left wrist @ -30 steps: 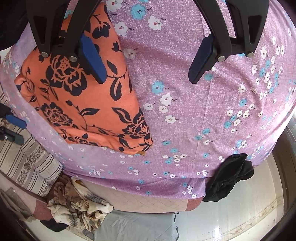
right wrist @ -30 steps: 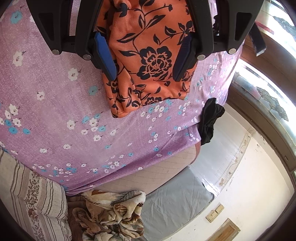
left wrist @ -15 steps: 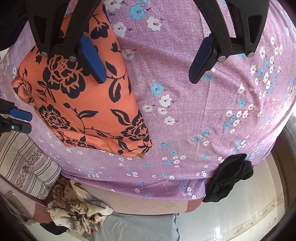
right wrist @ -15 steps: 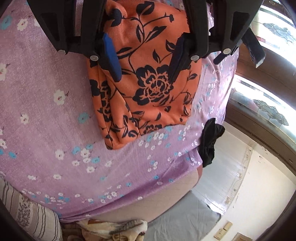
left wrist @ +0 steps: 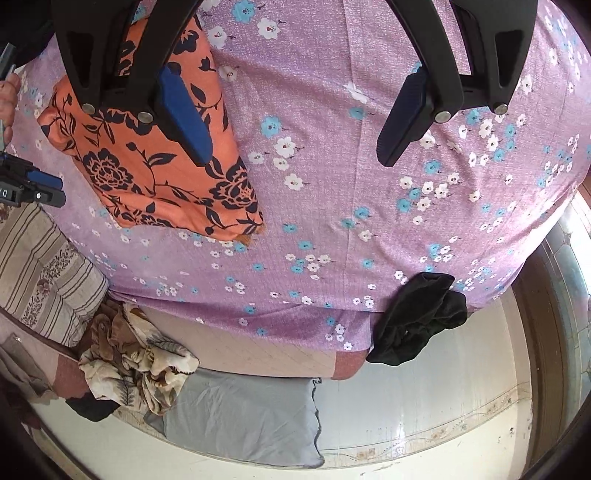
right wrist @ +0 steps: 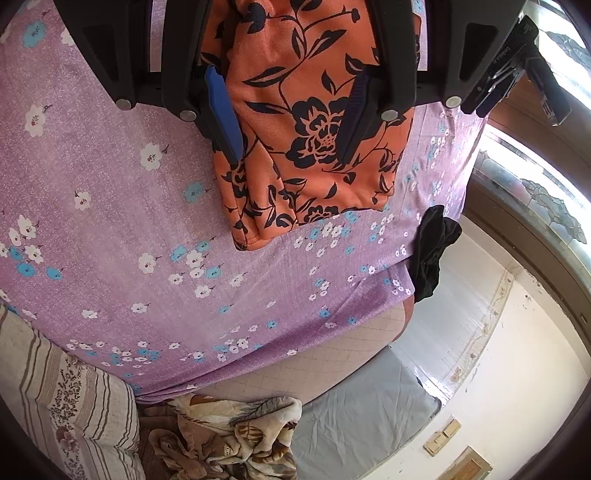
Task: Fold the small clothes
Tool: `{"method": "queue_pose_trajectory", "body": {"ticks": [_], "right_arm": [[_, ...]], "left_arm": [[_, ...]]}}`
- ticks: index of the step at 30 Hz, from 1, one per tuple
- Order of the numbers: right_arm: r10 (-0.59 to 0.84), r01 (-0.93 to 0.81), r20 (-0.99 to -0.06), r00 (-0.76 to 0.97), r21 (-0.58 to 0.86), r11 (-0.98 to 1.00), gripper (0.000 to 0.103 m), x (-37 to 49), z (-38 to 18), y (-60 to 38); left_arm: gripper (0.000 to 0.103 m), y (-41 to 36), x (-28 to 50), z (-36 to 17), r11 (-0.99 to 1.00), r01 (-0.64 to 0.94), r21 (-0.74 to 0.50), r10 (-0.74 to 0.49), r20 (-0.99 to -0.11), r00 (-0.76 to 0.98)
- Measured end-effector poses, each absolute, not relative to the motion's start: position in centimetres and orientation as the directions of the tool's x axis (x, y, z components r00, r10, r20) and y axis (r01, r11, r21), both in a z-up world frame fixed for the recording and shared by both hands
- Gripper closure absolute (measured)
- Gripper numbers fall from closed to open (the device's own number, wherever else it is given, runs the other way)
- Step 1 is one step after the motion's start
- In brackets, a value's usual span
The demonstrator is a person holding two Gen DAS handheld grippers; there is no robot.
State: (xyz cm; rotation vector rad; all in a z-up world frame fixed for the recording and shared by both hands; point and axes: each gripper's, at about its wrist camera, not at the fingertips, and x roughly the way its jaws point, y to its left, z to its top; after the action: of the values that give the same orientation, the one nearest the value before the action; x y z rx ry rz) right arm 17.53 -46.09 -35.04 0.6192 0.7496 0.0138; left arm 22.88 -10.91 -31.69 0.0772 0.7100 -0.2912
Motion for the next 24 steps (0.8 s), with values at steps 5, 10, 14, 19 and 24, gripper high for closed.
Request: {"method": "queue_pose_trajectory", "body": {"ticks": [5, 10, 14, 19, 24], "right_arm": [[0.223, 0.195, -0.637, 0.738, 0.517, 0.834, 0.047, 17.5, -34.9, -45.6], [0.219, 0.195, -0.641, 0.735, 0.51, 0.838, 0.047, 17.5, -34.9, -45.4], [0.221, 0.195, -0.642, 0.734, 0.511, 0.837, 0.047, 17.6, -35.0, -45.5], [0.225, 0.194, -0.644, 0.732, 0.513, 0.837, 0.047, 17.7, -35.0, -45.5], [0.224, 0.204, -0.657, 0.719, 0.508, 0.837, 0.047, 17.8, -35.3, -45.7]], "left_arm": [[0.012, -10.0, 23.0, -31.1, 0.961, 0.272, -0.046, -0.237, -0.64, 0.731], [0.012, -10.0, 23.0, -31.2, 0.962, 0.271, -0.042, -0.234, -0.642, 0.731], [0.012, -10.3, 23.0, -31.5, 0.961, 0.274, -0.032, -0.228, -0.651, 0.724], [0.012, -10.7, 23.2, -32.0, 0.959, 0.281, -0.02, -0.223, -0.664, 0.714], [0.012, -11.1, 23.2, -32.6, 0.956, 0.294, -0.012, -0.223, -0.68, 0.699]]}}
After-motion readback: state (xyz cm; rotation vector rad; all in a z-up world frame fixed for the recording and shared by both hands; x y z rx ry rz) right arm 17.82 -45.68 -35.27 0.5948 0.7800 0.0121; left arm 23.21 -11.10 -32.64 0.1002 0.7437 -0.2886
